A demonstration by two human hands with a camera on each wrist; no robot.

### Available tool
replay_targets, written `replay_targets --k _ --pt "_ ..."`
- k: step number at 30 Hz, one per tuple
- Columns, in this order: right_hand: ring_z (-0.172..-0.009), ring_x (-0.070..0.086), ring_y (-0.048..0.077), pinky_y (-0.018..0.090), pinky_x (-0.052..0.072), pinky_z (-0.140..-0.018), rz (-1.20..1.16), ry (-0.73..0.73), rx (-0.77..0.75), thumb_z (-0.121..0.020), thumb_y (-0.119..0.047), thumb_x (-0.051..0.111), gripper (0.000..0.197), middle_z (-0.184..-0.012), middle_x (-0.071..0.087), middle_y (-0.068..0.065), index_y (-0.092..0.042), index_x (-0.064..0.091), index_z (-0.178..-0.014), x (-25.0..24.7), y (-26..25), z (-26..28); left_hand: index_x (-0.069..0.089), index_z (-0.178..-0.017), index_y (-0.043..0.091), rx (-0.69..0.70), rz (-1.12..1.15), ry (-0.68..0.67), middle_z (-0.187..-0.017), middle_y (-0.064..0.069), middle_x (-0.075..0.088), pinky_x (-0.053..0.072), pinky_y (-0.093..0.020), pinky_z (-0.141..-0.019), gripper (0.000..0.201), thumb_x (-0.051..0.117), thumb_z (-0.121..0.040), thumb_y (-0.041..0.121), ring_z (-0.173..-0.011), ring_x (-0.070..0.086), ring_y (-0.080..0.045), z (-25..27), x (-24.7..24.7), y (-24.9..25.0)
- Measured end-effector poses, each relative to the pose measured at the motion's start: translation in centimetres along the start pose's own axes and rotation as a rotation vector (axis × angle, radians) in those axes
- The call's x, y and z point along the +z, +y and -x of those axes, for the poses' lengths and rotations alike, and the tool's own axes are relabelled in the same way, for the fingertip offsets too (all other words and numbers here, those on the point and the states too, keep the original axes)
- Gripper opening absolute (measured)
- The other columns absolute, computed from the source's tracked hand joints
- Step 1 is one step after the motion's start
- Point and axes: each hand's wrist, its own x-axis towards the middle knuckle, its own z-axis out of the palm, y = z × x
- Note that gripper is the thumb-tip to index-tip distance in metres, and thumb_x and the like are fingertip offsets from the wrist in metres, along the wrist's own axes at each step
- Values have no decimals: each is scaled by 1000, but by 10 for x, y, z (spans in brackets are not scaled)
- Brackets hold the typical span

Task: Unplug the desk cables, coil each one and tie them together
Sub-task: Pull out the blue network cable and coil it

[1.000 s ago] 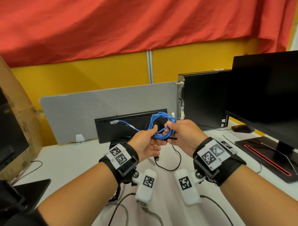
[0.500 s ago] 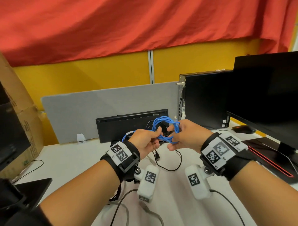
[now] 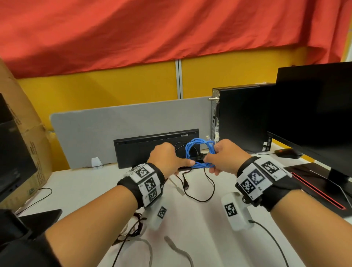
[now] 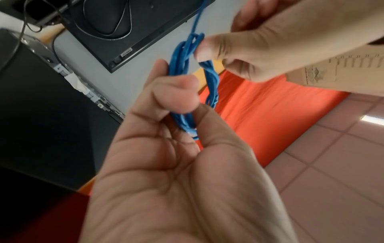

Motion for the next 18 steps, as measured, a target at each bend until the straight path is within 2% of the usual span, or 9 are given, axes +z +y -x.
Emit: replay_targets --k 2,4,6,7,9,11,15,17,18 --pt "-40 60 4 15 44 -41 75 14 -5 -94 -14 56 13 -65 68 7 -4 60 -88 1 -4 -2 53 -80 18 184 -101 178 -73 3 64 42 -23 -54 45 84 -66 49 -61 56 -9 3 -3 2" --pt "-43 61 6 17 46 -44 127 26 -30 -94 -11 53 11 -68 69 9 -5 58 -86 3 -8 -4 52 -112 21 463 -99 255 -113 -1 58 45 -24 -78 56 85 -68 31 -95 56 -16 6 -2 3" --pt "-53 66 13 26 55 -54 185 15 -49 -94 -9 53 10 -73 70 11 -5 58 -86 5 -13 -4 41 -139 21 706 -195 212 -141 -2 41 38 -28 -100 72 78 -78 17 -125 41 -20 7 -2 6" --pt "-61 70 18 32 59 -63 224 4 -55 -93 -8 53 7 -76 72 13 -4 58 -89 7 -14 -4 39 -143 19 768 -214 160 -144 -2 39 37 -30 -106 67 71 -84 14 -129 38 -20 8 -1 10" --pt "-75 72 26 41 59 -77 297 -14 -71 -91 -6 56 6 -82 73 15 -3 59 -96 10 -15 -3 46 -139 16 750 -172 53 -134 -5 49 40 -34 -103 48 59 -93 13 -120 48 -21 7 -2 16" --pt "-79 72 26 41 59 -79 318 -28 -92 -90 -5 58 8 -84 73 14 -4 60 -97 11 -14 -2 58 -127 14 686 -85 16 -118 -5 56 44 -34 -95 32 57 -95 15 -106 53 -20 3 -5 18" --pt "-72 71 21 36 61 -72 303 -23 -179 -90 -8 59 6 -80 71 12 -5 64 -91 12 -11 2 63 -108 11 603 -151 27 -104 -7 62 48 -32 -81 17 58 -92 9 -95 59 -23 -4 -12 17" --pt "-71 69 24 36 59 -67 341 33 -272 -88 -7 59 4 -78 69 11 -6 62 -86 15 -12 4 60 -107 13 610 -233 20 -100 -6 61 46 -31 -73 23 56 -88 1 -91 59 -24 -3 -13 15" --pt "-70 66 24 31 56 -62 360 66 -322 -88 -7 59 6 -75 66 9 -9 62 -83 16 -12 4 57 -109 15 641 -288 12 -100 -3 60 44 -30 -70 28 56 -86 -1 -89 57 -21 -3 -13 14"
